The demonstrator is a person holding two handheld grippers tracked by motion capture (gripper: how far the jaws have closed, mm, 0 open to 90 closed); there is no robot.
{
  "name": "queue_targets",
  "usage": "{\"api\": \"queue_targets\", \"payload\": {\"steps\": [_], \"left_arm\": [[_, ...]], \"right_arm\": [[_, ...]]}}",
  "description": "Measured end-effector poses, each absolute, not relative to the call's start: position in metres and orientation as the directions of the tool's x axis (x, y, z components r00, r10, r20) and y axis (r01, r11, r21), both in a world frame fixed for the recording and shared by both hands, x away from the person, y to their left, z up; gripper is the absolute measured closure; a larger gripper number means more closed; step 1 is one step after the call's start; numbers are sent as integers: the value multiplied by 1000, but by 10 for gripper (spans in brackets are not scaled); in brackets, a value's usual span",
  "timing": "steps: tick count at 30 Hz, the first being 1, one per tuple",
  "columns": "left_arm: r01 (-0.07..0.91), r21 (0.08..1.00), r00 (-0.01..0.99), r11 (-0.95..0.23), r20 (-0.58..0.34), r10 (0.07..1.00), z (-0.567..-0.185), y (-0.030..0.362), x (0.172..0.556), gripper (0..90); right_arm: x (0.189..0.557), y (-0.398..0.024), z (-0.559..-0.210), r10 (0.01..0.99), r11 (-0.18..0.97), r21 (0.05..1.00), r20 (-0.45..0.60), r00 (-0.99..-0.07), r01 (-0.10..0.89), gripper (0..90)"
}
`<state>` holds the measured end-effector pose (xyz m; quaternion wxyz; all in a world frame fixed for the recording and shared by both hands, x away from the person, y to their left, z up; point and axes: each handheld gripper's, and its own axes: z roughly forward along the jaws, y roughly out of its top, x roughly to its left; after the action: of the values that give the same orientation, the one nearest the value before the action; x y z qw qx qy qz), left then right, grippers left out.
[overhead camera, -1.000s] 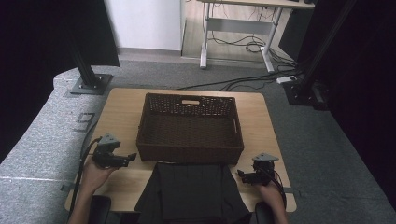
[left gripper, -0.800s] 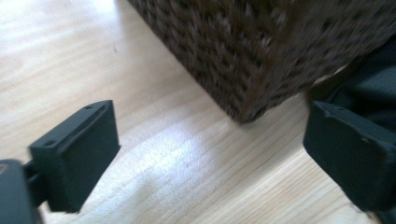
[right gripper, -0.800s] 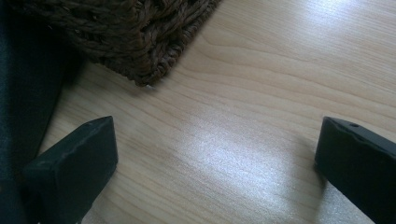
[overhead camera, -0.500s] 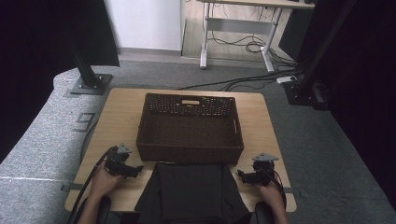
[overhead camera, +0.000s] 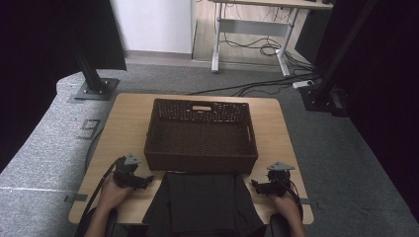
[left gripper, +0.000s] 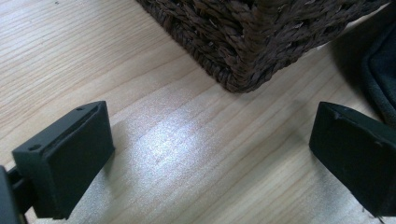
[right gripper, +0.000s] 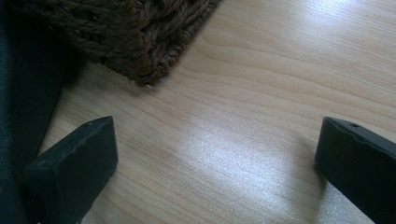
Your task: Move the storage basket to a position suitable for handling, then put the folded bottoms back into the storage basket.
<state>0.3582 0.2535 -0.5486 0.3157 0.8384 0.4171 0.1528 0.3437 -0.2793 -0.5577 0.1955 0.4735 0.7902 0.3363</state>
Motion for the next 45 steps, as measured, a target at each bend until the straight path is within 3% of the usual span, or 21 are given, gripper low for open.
{"api": "queue_targets", "payload": {"steps": [11,19,29,45], "left_arm": [[622,653,576,-432,-8,818,-548,252,356,0],[657,629,565,-416,-46,824,-541,250,351,56],[608,687,628,-399,-109,770,-520,228,329,56],[545,717,714,-435,-126,688,-506,176,305,46]], "right_arm": [[343,-280,-557,877,329,715,11,-480,617,0],[339,-276,-550,869,348,683,22,-494,642,12],[324,-257,-528,834,327,707,95,-543,627,0],[299,-211,-509,757,350,717,163,-633,603,0]]}}
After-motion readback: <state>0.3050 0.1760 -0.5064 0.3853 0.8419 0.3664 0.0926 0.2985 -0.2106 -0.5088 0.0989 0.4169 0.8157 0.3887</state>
